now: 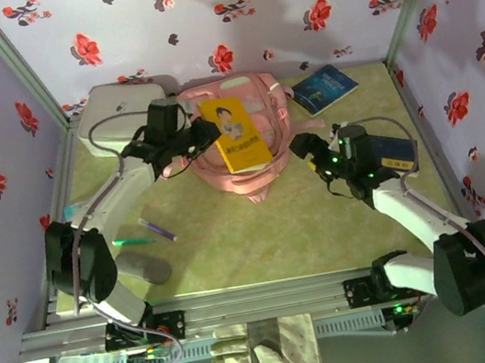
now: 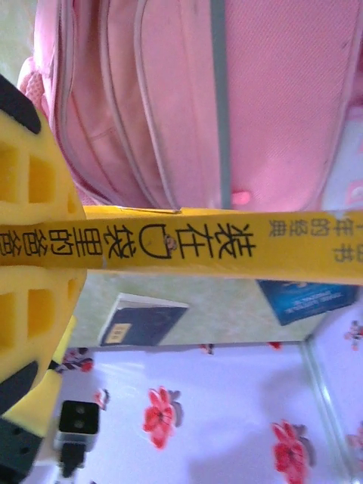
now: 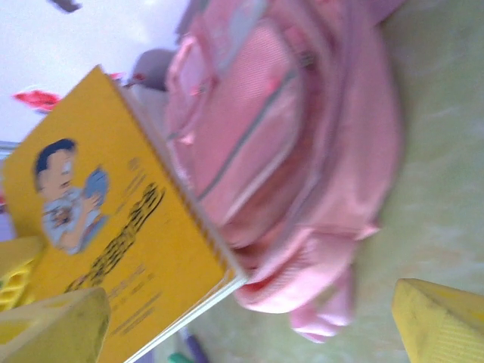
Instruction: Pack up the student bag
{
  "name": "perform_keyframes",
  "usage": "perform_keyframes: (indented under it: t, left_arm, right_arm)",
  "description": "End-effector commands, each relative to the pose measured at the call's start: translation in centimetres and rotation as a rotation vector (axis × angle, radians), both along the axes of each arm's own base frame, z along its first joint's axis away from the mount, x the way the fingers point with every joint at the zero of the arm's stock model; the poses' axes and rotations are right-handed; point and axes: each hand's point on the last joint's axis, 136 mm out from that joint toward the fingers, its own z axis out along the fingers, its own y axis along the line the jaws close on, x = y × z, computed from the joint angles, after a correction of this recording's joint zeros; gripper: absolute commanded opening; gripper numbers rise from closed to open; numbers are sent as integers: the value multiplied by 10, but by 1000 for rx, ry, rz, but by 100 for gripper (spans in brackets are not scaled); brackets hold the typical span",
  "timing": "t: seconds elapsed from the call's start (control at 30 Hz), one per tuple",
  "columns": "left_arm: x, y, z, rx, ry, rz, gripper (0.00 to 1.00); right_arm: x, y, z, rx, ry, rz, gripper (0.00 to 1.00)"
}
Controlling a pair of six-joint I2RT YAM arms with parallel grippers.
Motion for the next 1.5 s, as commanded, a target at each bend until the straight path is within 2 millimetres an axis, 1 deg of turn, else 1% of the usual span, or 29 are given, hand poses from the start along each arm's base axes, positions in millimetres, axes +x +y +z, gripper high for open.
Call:
perform_keyframes:
  t: [0.0,0.07,0.13,0.23,0.33,0.47,0.6,0.7,0.87,1.0,1.1,1.2,1.23,1.27,1.3,1.37,1.47]
  left_arm:
    - [19,6,55,-202,-110,85,0]
    - [24,12,62,-254,-111,118,0]
    - [28,14,67,-305,-110,142,0]
    - [31,12,75,-369,-112,153,0]
    - [32,11,79,-421,-109,162,0]
    - [32,11,81,-441,-105,168,0]
    - [30,12,79,-450,-93,174,0]
    - [30,13,78,-464,-88,179,0]
    - [27,13,75,-467,-76,183,0]
    - [25,15,70,-464,-65,187,0]
    - [22,17,65,-461,-53,191,0]
    - [17,18,60,-446,-42,190,0]
    - [15,19,58,-439,-39,191,0]
    - [14,19,56,-429,-39,187,3]
    - [12,19,54,-417,-51,172,9]
    - [6,18,49,-372,-59,138,21]
    - [-4,23,29,-207,-67,79,38]
  right_arm:
    - [17,33,47,221,-84,14,98]
    - [24,48,58,340,-99,18,98]
    - [28,63,64,437,-85,29,98]
    - [35,85,64,522,-52,63,98]
    - [41,101,65,584,-36,81,98]
    - [48,115,70,640,-59,87,96]
    - [53,119,77,671,-82,91,90]
    - [55,118,77,668,-88,79,84]
    - [59,119,83,668,-113,81,67]
    - [60,125,80,637,-102,101,57]
    - [61,126,77,626,-101,102,49]
    - [61,124,70,594,-99,90,37]
    - [61,124,68,578,-97,89,29]
    - [61,123,67,564,-94,88,20]
    - [61,123,65,542,-88,85,12]
    - [60,118,62,488,-84,79,7]
    - [56,100,60,382,-115,47,4]
